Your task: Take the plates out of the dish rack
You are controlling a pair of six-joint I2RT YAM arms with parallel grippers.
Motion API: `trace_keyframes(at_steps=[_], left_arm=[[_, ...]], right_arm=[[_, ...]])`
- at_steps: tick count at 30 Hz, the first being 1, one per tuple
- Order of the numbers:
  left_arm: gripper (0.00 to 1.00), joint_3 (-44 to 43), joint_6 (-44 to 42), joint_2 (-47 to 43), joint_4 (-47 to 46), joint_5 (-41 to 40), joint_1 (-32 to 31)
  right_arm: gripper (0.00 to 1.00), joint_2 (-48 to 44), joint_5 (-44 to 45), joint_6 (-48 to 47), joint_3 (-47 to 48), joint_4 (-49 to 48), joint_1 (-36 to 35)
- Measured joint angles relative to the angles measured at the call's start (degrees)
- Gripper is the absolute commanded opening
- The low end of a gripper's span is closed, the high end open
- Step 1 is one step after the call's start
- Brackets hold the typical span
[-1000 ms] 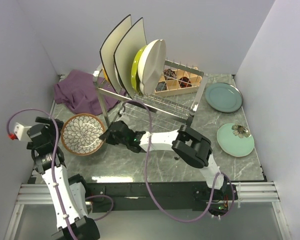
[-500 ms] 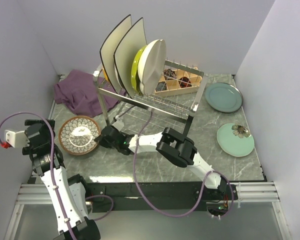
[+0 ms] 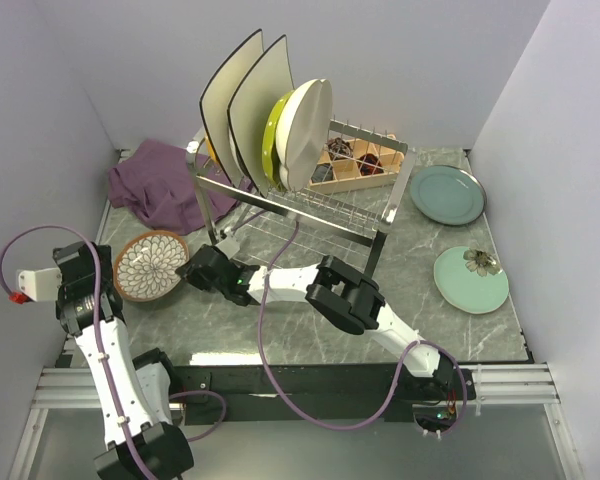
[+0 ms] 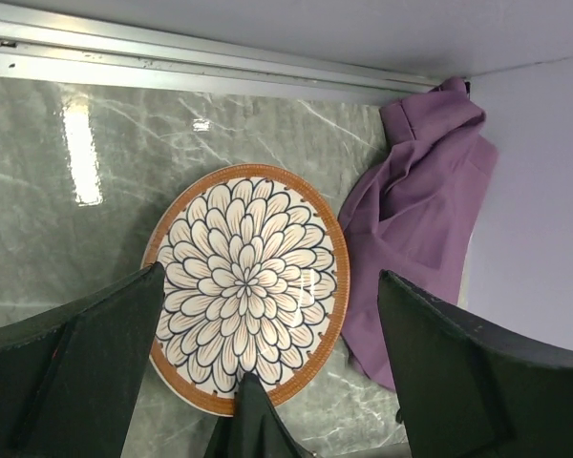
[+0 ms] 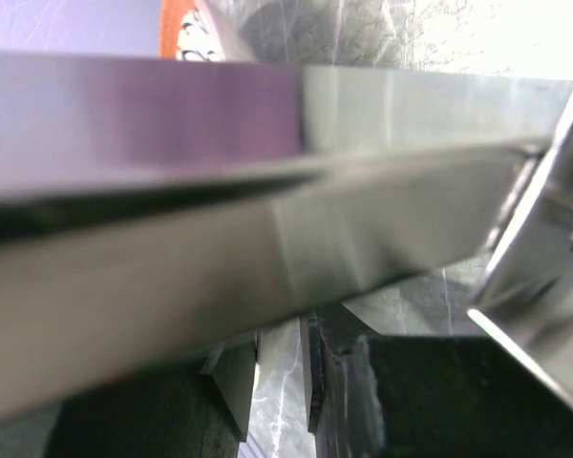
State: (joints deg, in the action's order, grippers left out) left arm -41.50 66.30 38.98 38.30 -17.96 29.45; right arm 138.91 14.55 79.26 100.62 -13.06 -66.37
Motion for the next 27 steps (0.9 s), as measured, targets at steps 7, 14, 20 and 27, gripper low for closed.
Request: trace_keyframes(at_steps=[7, 14, 20, 27], left_arm=[[0.97, -0.2, 1.9, -0.8, 1.2, -0.9, 0.0], [0.95, -0.7, 3.1, 2.8, 2.5, 0.3, 0.0], [0.95, -0.9, 3.6, 5.6, 4.0, 6.9, 0.0], [0.88, -3.8, 6.3, 5.8, 10.2, 12.0, 0.0]], right_arm=[[0.48, 0.0, -0.1, 0.1, 0.3, 0.4, 0.0], [0.53, -3.6, -2.0, -2.3, -5.8, -1.2, -0.1], [0.53, -12.0, -5.0, -7.0, -14.6, -5.4, -0.2], [0.49, -23.7, -6.0, -18.3, -23.7, -7.3, -2.1]])
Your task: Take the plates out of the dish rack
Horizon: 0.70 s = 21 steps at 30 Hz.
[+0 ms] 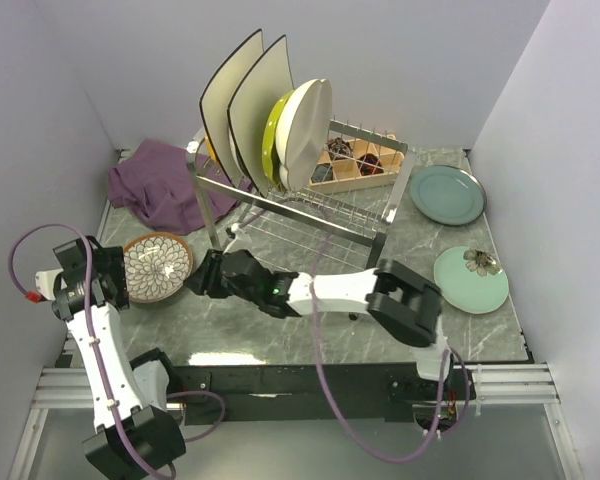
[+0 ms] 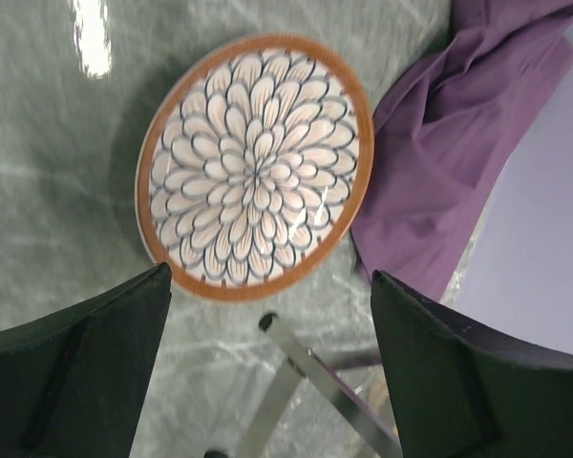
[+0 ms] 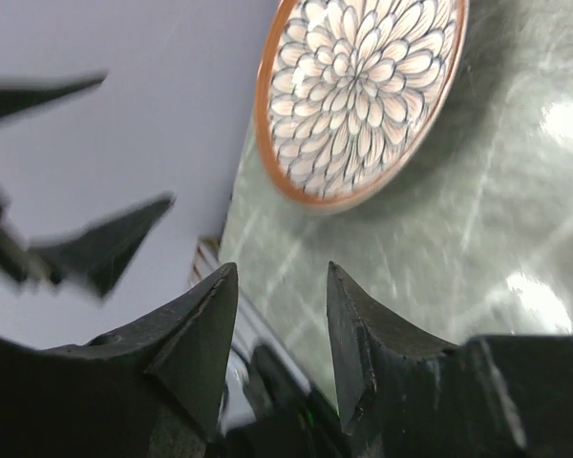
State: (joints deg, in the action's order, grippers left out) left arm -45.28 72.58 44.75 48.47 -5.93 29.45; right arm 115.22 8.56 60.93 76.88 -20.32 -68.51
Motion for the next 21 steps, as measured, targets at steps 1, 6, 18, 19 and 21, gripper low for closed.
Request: trace_keyframes(at_steps=[1, 6, 18, 19, 21], left_arm=[[0.86, -0.6, 0.4, 0.3, 1.1, 0.7, 0.0], [0.26, -2.0, 2.2, 2.4, 4.3, 3.9, 0.0], [0.01, 8.5, 7.7, -0.6, -0.8, 9.0, -8.4], [0.01, 8.7, 8.7, 0.8, -1.4, 8.7, -12.0], [0.01, 8.5, 10.7, 4.5, -2.2, 7.9, -17.4]], right_arm=[[0.49, -1.8, 0.2, -1.3, -1.5, 0.2, -0.4], [0.51, -14.1, 4.0, -8.5, -12.2, 0.3, -3.1], [0.55, -31.2, 8.2, -20.1, -17.6, 9.7, -14.2], [0.55, -33.1, 8.8, -20.4, -18.7, 9.7, -14.4], [0.55, -37.9, 10.4, -21.2, -21.3, 9.9, -14.3]])
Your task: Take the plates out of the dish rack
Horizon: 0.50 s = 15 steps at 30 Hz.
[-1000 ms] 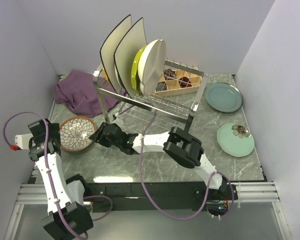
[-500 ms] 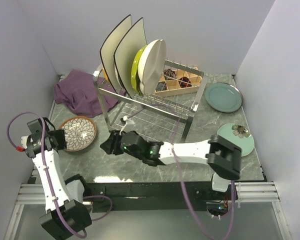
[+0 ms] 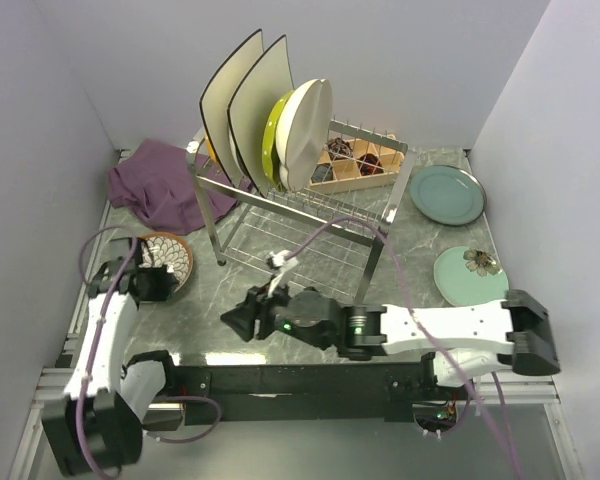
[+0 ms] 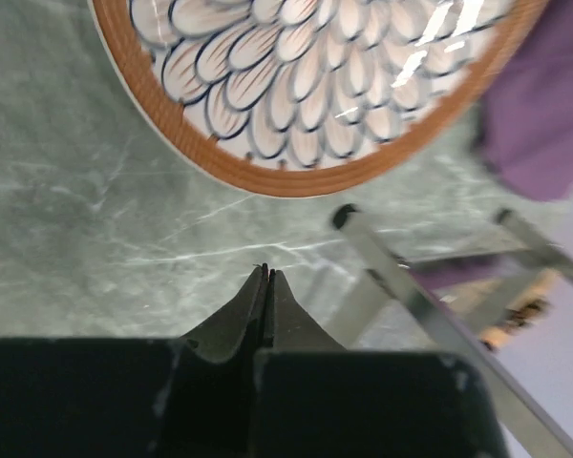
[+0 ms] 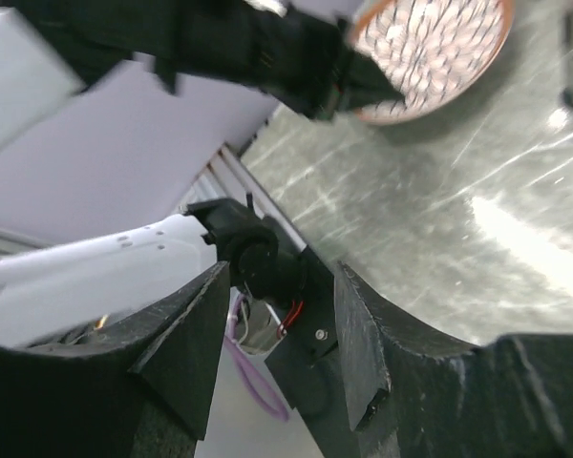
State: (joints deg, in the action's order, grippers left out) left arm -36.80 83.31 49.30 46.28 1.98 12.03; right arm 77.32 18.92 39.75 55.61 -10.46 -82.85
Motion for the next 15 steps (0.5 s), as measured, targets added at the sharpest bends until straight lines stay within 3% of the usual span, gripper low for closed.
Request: trace_keyframes(at_steps=[4, 15], left_arm=[[0.01, -1.0, 2.9, 7.0, -0.2, -2.4, -5.1], [0.01, 3.6, 10.0, 11.8, -7.1, -5.0, -11.3]], right_arm=[[0.55, -6.6, 2.2, -1.9, -2.5, 0.2, -0.3], [0.55, -18.1, 7.8, -4.1, -8.9, -2.1, -0.6]])
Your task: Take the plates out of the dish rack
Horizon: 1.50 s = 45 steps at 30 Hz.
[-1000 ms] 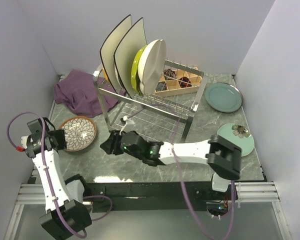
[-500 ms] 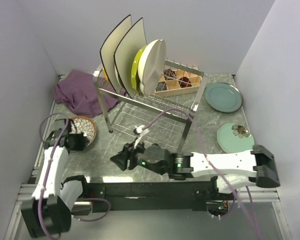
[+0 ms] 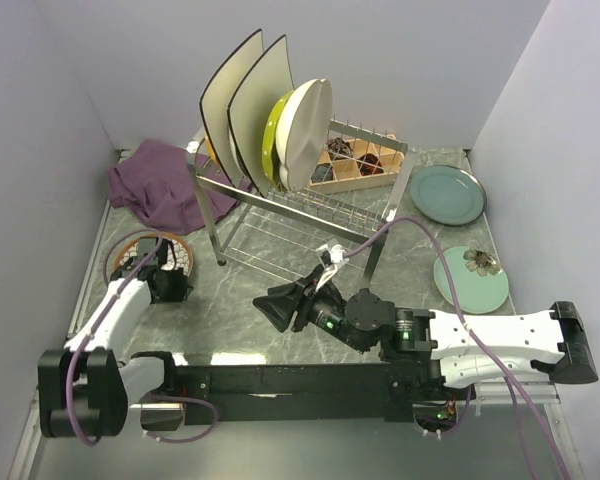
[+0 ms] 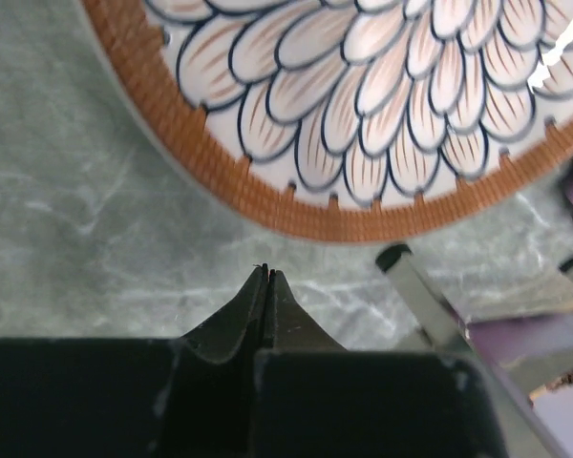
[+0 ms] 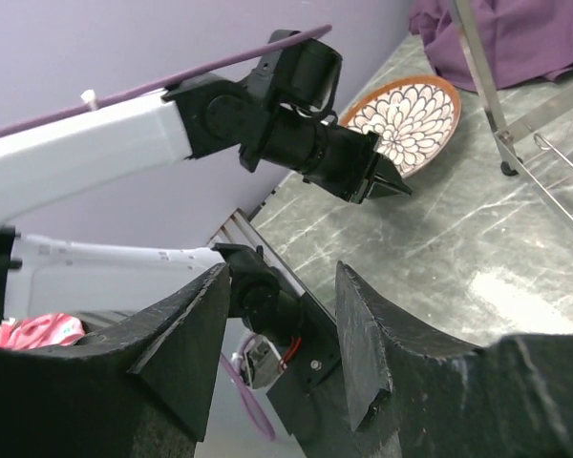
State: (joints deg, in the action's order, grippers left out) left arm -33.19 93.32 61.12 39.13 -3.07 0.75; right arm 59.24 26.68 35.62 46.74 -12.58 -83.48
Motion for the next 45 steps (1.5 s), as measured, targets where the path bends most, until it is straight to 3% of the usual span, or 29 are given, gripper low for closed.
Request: trace_keyframes(at_steps=[13, 26, 32, 37, 38, 39, 40, 42, 45], left_arm=[[0.01, -2.1, 2.4, 11.3, -4.6, -9.8, -0.2], [0.01, -8.9, -1.0, 20.8, -6.2, -12.1, 3.2], [0.01, -9.7, -2.2, 18.8, -1.6, -15.2, 2.5], [0.01, -10.0, -3.6, 4.0, 3.8, -18.3, 0.8], [0.09, -10.3, -4.6, 0.0, 3.8, -18.8, 0.6], [0.34, -10.6, -6.3, -3.1, 3.7, -19.2, 0.4], [0.49, -11.2, -8.9, -7.2, 2.9, -19.5, 0.3], [0.72, -12.3, -14.1, -14.5, 0.3, -20.1, 0.1], [0.99, -12.7, -22.9, -23.5, -5.4, -19.5, 0.0]], right_arm=[[0.55, -1.7, 0.3, -0.8, -2.2, -1.6, 0.0], [0.57, -2.1, 1.5, -1.2, -2.2, -0.2, -0.2], [0.59, -2.0, 4.3, -0.7, -1.6, 4.2, -0.2], [0.64, -0.8, 10.0, -1.7, 6.0, 13.8, -0.2], [0.64, -0.2, 11.5, -2.4, 9.1, 15.8, -0.2], [0.64, 0.2, 12.6, -2.9, 11.8, 17.2, -0.2], [0.65, 1.0, 14.4, -3.9, 15.9, 19.6, -0.2], [0.66, 2.5, 16.9, -5.6, 23.2, 21.7, -0.2], [0.68, 4.2, 21.1, -10.3, 34.0, 23.9, -0.1]])
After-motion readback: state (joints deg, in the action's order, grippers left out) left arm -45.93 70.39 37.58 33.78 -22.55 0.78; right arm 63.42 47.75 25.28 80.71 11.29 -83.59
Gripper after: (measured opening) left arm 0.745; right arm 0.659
